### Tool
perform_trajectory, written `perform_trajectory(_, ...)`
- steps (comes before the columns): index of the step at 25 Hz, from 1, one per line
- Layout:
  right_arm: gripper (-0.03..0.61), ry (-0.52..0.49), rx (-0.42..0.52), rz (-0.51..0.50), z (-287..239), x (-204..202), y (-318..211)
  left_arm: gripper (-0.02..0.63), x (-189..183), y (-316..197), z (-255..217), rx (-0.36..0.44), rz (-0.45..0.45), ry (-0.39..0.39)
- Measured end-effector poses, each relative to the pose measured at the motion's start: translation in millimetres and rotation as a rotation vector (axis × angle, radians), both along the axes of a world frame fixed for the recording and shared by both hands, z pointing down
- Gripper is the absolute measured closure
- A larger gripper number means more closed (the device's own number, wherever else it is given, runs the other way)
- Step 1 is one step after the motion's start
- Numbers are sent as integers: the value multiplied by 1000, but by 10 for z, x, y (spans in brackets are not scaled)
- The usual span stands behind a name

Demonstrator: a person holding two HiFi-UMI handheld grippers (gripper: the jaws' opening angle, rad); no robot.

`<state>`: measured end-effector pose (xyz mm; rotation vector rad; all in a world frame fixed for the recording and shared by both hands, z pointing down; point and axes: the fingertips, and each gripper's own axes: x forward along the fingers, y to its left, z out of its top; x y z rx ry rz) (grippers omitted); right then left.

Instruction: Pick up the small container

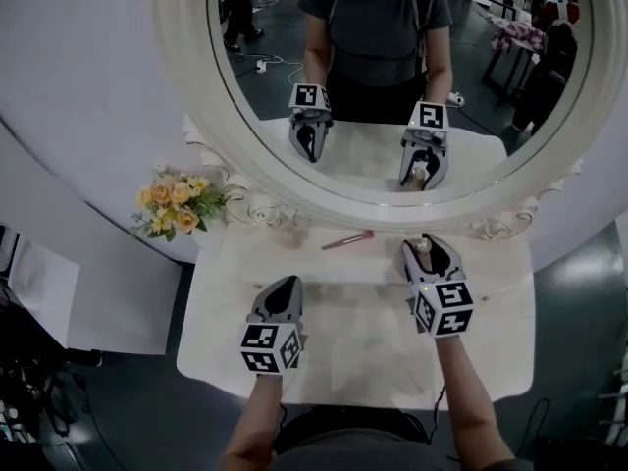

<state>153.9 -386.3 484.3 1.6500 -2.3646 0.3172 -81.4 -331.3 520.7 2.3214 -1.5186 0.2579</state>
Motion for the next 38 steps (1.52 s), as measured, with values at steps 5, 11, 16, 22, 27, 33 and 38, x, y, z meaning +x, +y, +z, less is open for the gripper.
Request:
perform_trajectory(5, 420, 16, 24, 2, -23, 2, -5, 607, -7, 7, 9, -4, -6, 3)
perform_trajectory(11, 439, 13, 39, -7, -36, 0, 12, 607, -18, 21, 18, -7, -8, -1)
perform_trajectory(16, 439, 16, 52, -3, -49, 1, 45, 607, -30, 22, 15, -7, -10, -2)
perform_trajectory(22, 439, -3, 66, -4, -94, -45, 123, 607, -28, 37, 9, -6, -6, -4)
perform_trajectory(27, 440, -11, 91, -3, -201, -81, 199, 607, -14, 56, -11, 0, 1, -3)
perform_trajectory(33, 440, -39, 109, 2, -337, -106, 361, 607, -10, 85, -64, 14, 8, 2)
perform_trajectory(38, 440, -52, 125, 6, -435, -127, 499, 607, -6, 133, -111, 26, 19, 2)
